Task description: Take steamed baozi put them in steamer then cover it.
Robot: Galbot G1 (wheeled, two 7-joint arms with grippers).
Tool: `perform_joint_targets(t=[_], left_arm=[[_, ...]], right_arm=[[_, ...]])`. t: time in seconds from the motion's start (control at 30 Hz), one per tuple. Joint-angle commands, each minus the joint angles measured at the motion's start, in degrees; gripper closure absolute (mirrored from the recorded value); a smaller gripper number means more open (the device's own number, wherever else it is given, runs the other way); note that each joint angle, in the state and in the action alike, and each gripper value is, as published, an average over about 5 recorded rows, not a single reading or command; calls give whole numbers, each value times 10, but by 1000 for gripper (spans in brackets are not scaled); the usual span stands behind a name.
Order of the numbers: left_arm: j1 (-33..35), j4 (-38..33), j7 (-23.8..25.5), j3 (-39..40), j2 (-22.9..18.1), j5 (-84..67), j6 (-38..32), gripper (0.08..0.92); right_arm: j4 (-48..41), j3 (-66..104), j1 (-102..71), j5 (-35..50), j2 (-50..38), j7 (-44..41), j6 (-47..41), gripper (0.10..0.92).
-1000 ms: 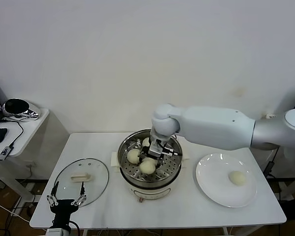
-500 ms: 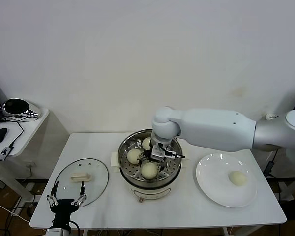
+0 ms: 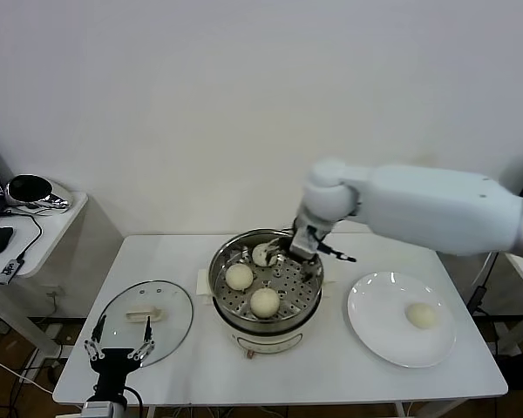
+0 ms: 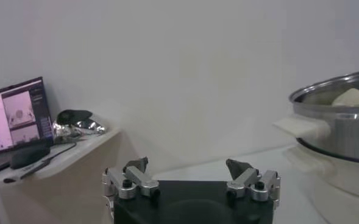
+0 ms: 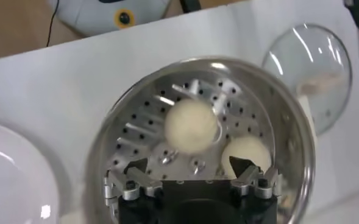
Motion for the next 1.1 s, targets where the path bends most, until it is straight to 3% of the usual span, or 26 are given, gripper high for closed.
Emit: perform_joint_targets(t=[0.03,0.17,0.4,0.7,1.1], left_arm=[[0,1,0,7,1,5,-1,177],[0,1,0,9,4,10,-1,177],[0,2,-1,17,4,23,-2,177],[6,-1,-2,14,1,41,-9,177],[13,-2,-1,7,1,38,-7,177]], right_arm=[[67,32,-4,12,-204,17,-244,203],[63,69,-74,-34,-276,25,-276,203],[8,230,-282,-102,-330,19,-229,203],[-110,482,-557,-167,-294,5,-185,203],[-213,544,-634,-214,-224,-2,-150,203]])
